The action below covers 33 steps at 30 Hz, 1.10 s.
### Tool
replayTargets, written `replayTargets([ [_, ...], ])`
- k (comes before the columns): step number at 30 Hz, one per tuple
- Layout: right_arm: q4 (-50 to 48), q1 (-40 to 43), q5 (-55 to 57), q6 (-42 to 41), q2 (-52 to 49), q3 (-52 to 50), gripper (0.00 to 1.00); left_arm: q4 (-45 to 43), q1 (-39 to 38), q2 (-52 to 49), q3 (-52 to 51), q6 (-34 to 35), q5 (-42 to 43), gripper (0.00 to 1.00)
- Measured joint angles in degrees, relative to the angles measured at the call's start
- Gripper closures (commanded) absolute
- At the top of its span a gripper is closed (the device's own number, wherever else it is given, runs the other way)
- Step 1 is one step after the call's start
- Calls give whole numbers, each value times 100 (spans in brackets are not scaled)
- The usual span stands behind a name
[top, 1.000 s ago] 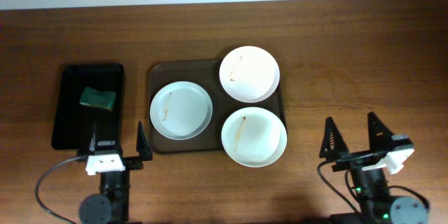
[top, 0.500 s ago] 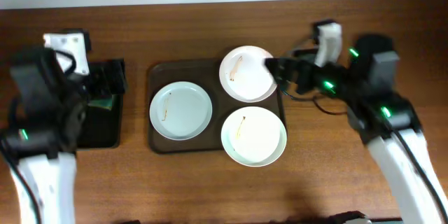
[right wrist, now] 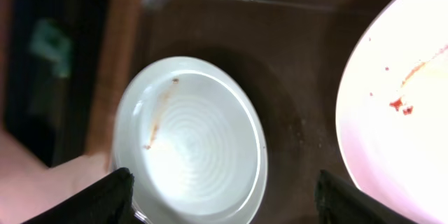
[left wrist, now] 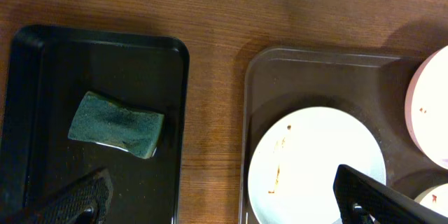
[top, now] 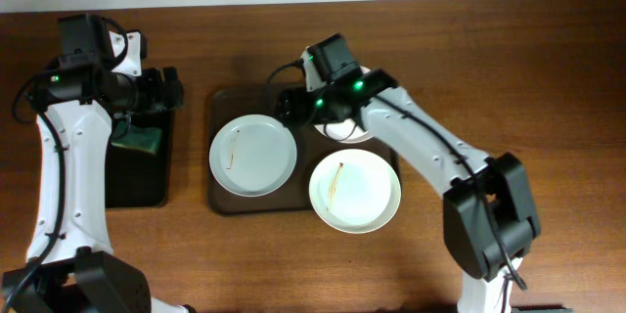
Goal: Clean dirty plates on tray and stack at the side
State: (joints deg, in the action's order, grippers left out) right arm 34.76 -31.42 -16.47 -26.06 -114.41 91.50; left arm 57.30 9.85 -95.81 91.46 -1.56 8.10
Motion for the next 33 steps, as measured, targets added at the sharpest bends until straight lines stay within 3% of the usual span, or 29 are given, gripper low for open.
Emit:
replayTargets([
  [2, 85, -354, 590, -184, -111, 2, 39, -68, 0, 0, 0, 0, -20, 1],
  [10, 389, -774, 1434, -811, -737, 7, 56, -229, 0, -9, 0, -2, -151, 1],
  [12, 402, -774, 1432, -824, -940, 7, 72, -229, 0, -92, 2, 0, -153, 2],
  [16, 380, -774, 1421, -981, -1005, 7, 91, -190, 0, -608, 7, -24, -162, 29],
  [17, 358, -774, 1392, -997, -1047, 7, 96, -142, 0, -745, 7, -11, -173, 48],
  [18, 358, -774, 1381, -1014, -1082, 7, 96, -94, 0, -872, 7, 90, -229, 59],
  [19, 341, -774, 1360, -1019, -1084, 7, 96, -76, 0, -960, 7, 203, -273, 61],
  [24, 315, -774, 1296, -1038, -1084, 20, 96, 28, 70, -1464, 7, 1956, -1303, 62],
  [25, 315, -774, 1296, -1040, -1084, 22, 96, -33, 142, -1545, 7, 2221, -1440, 46],
  [33, 308, -774, 1274, -1040, -1084, 22, 95, -426, 789, -2343, 7, 3335, -1672, 43],
])
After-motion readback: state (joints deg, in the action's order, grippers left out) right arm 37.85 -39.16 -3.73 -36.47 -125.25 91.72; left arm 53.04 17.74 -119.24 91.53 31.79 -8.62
